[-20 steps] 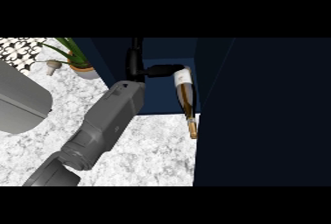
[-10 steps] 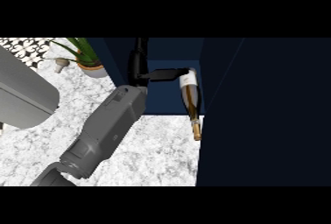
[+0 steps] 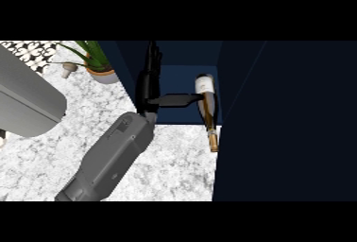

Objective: Pick up the wine, place it into the cabinet and close the cabinet

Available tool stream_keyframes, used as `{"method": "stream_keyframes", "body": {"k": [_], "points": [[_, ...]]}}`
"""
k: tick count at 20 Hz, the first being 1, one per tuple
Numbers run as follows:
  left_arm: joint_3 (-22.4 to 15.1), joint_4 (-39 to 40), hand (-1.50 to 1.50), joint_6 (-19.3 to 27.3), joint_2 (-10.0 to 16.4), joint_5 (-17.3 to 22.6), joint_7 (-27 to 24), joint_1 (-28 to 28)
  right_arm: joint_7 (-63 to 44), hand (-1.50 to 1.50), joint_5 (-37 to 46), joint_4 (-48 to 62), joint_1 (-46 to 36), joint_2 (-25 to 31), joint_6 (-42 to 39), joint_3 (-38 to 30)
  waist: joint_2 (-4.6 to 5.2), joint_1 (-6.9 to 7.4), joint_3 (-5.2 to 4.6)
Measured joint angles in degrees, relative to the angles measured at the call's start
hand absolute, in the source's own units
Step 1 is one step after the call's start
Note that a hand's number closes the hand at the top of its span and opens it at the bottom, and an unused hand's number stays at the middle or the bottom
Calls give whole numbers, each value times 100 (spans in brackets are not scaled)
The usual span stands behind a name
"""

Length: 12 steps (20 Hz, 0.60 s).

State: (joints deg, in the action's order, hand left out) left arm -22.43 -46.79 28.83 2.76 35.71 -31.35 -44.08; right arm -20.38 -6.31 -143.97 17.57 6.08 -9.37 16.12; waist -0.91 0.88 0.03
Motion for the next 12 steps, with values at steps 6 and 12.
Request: {"method": "stream_keyframes", "body": {"k": [6, 12], "points": [[-438, -1594, -150, 277, 124, -129, 349, 1081, -63, -150, 38, 1, -99, -38, 124, 162, 6, 13, -3], [-941, -3029, -150, 596, 337, -400, 524, 2157, -161, -150, 29, -17, -201, 68, 117, 35, 28, -28, -2]]}}
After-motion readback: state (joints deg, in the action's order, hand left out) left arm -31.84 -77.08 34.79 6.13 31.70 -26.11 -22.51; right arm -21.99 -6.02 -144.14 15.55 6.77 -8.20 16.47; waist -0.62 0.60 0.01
